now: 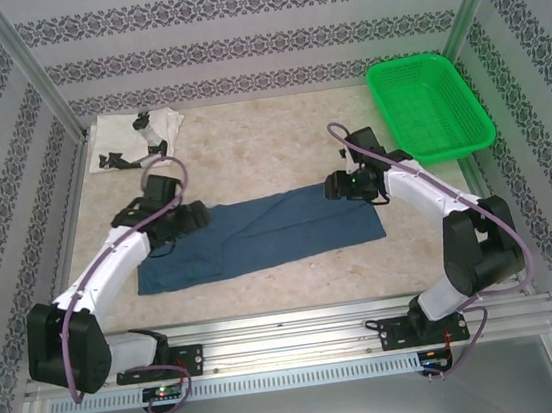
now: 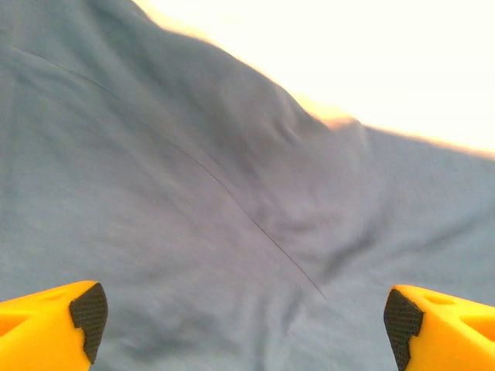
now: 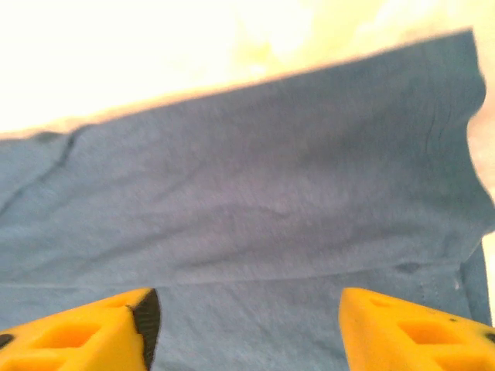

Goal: Fold and stack the t-shirts

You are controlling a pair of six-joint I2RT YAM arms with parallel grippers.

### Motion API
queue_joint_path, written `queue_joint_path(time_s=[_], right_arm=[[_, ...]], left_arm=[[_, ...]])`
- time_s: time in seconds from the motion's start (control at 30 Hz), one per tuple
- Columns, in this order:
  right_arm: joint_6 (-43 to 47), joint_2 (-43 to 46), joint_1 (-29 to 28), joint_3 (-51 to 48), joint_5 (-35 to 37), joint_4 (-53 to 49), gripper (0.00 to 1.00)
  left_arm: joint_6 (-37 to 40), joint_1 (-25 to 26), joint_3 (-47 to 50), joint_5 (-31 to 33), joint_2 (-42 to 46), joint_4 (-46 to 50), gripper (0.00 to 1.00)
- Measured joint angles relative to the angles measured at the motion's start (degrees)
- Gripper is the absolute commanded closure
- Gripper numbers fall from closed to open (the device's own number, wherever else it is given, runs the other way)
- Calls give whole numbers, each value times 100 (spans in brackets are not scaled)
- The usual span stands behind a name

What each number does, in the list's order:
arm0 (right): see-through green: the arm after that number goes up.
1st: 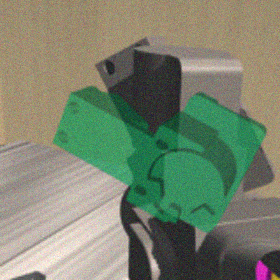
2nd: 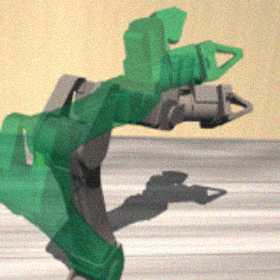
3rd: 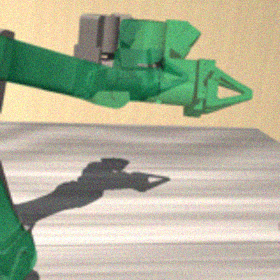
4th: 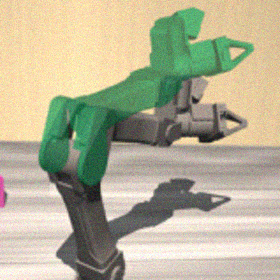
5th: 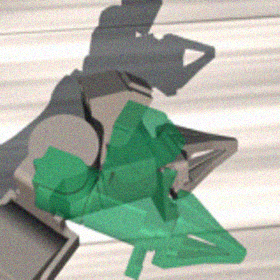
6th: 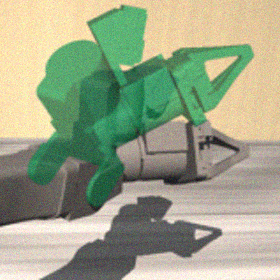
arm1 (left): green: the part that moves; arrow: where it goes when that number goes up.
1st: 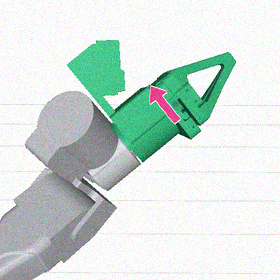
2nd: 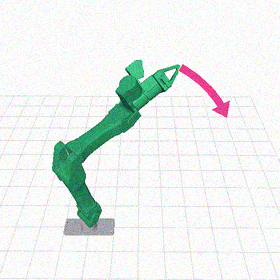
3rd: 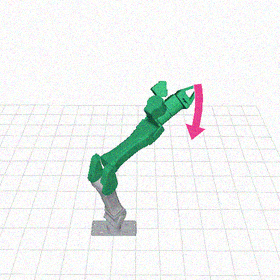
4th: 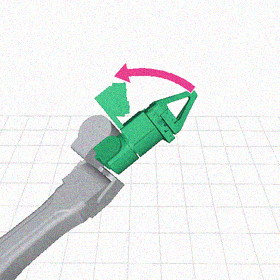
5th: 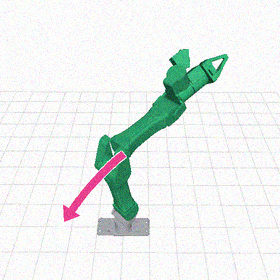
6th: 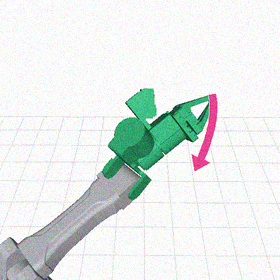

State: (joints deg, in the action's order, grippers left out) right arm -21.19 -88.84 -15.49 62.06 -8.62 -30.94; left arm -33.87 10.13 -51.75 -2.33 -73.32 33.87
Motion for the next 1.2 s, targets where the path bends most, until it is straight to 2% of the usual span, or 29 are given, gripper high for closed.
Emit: queue_joint_path(time_s=[0.17,0.37,0.43,0.47,0.57,0.67,0.9,1.03,1.07,1.1,1.13,1.2], right_arm=[[42,-267,133,319,245,-13,27],[42,-782,415,319,339,-28,33],[39,-920,455,319,343,-22,36],[26,-984,468,319,341,-15,38],[-20,-1139,529,319,337,9,48],[-92,-1261,627,319,341,66,62],[-302,-1499,918,302,343,245,100],[-481,-1506,1014,236,442,389,100],[-522,-1504,1032,184,468,466,97],[-560,-1495,1049,105,466,566,80],[-573,-1464,1051,9,439,684,68],[-603,-1300,1045,-267,334,903,53]], left_arm=[[-50,-1113,426,63,-225,-339,9],[-98,-1580,820,-46,-868,-728,22],[-118,-1611,890,-68,-990,-857,35],[-129,-1633,911,-98,-1075,-935,44],[-107,-1749,920,-173,-1322,-1145,75],[-59,-1867,938,-225,-1373,-1368,100],[116,-2428,1060,-632,-1311,-1676,100],[192,-2544,1082,-739,-1298,-1683,100],[201,-2566,1088,-780,-1294,-1690,100],[212,-2588,1095,-807,-1294,-1700,100],[216,-2597,1104,-831,-1294,-1716,100],[238,-2601,1104,-868,-1294,-1720,100]])
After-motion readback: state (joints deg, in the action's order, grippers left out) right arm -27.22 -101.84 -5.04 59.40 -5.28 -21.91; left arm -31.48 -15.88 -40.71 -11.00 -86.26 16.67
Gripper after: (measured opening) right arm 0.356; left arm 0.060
